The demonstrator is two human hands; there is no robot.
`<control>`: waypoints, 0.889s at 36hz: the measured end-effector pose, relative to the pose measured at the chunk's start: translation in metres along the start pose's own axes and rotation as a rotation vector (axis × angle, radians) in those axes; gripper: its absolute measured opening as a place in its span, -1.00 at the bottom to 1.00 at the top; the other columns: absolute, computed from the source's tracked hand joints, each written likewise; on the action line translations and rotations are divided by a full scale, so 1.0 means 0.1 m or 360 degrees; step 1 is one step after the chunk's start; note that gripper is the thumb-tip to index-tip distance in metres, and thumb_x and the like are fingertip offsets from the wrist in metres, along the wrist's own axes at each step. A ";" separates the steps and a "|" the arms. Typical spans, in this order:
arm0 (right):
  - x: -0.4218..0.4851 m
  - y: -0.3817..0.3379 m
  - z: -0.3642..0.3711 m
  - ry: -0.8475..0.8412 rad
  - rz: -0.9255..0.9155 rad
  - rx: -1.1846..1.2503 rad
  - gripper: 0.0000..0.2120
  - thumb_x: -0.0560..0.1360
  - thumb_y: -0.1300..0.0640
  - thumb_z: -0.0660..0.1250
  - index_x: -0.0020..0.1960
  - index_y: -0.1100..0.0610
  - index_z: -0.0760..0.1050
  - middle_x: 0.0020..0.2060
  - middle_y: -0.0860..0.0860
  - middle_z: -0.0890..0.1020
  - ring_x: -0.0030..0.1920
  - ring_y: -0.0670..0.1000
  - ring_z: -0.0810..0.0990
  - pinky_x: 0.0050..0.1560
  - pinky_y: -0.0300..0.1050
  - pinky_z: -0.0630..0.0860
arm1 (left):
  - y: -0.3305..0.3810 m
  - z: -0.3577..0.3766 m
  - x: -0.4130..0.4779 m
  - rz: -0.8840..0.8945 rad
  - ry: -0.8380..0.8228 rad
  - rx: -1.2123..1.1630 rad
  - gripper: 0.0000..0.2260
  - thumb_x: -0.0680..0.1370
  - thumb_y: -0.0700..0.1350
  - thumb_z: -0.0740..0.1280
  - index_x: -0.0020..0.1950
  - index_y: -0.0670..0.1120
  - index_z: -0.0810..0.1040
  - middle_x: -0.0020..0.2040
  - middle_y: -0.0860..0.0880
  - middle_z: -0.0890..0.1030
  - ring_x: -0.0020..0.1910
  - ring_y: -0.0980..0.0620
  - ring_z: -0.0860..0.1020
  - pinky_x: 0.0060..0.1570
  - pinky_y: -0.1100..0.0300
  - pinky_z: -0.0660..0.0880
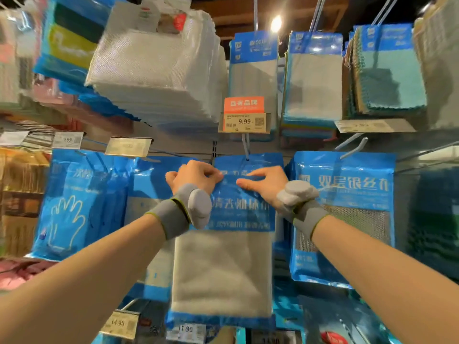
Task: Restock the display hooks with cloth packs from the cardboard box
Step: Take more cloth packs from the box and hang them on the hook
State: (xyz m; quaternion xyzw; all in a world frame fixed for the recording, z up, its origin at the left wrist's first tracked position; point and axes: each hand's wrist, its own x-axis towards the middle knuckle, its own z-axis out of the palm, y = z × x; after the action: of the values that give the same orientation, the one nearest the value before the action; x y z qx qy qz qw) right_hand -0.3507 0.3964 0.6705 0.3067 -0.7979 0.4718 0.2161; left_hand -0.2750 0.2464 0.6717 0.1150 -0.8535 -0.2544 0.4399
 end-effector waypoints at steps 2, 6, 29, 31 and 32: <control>0.05 -0.08 -0.08 0.0115 -0.0024 0.0091 -0.60 0.38 -0.02 0.49 0.13 0.17 0.59 0.01 -0.03 0.57 0.05 -0.06 0.51 0.09 -0.19 0.40 | 0.04 -0.03 0.05 -0.0024 0.0130 -0.0012 -0.75 0.47 0.15 0.35 0.14 0.20 0.56 0.30 0.11 0.45 0.33 -0.05 0.30 0.24 -0.01 0.18; 0.24 -0.25 -0.25 0.0277 -0.0024 0.0135 -0.52 0.38 -0.02 0.49 0.22 0.16 0.54 0.13 0.04 0.61 0.05 0.00 0.57 0.11 -0.19 0.45 | 0.03 -0.03 0.16 -0.0166 0.0297 -0.0456 -0.30 0.43 0.08 0.42 0.47 0.09 0.13 0.46 -0.08 0.15 0.36 -0.18 0.28 0.31 -0.05 0.25; 0.53 0.08 -0.12 0.0477 0.0110 0.0278 -0.34 0.42 -0.03 0.45 0.37 0.11 0.20 0.14 0.01 0.39 0.18 0.04 0.45 0.10 -0.22 0.36 | -0.24 0.32 0.36 -0.0247 -0.0150 -0.0694 -0.45 0.41 0.03 0.31 0.35 -0.15 0.36 0.15 -0.14 0.57 0.17 -0.13 0.53 0.03 0.23 0.40; 0.36 0.24 0.00 0.0485 0.0075 0.0319 -0.25 0.41 0.04 0.47 0.40 0.12 0.08 0.12 -0.02 0.33 0.18 -0.02 0.41 0.07 -0.33 0.27 | -0.29 0.36 0.37 -0.0257 -0.0184 -0.0681 -0.52 0.47 -0.04 0.32 0.35 -0.18 0.37 -0.06 -0.08 0.56 0.05 -0.09 0.55 -0.17 0.36 0.42; 0.30 0.33 0.06 0.0471 0.0023 0.0345 -0.19 0.40 0.11 0.49 0.42 0.12 0.02 0.17 -0.03 0.33 0.19 -0.06 0.39 0.12 -0.36 0.27 | -0.33 0.39 0.38 -0.0270 -0.0198 -0.0661 -0.56 0.53 -0.10 0.30 0.37 -0.19 0.33 -0.10 -0.05 0.51 0.00 -0.04 0.51 -0.33 0.43 0.38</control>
State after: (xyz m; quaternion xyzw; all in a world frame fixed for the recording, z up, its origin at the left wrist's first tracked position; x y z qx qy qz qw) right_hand -0.3955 0.3948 0.6658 0.2497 -0.7041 0.5965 0.2934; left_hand -0.3296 0.2156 0.6619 0.0773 -0.7956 -0.4674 0.3777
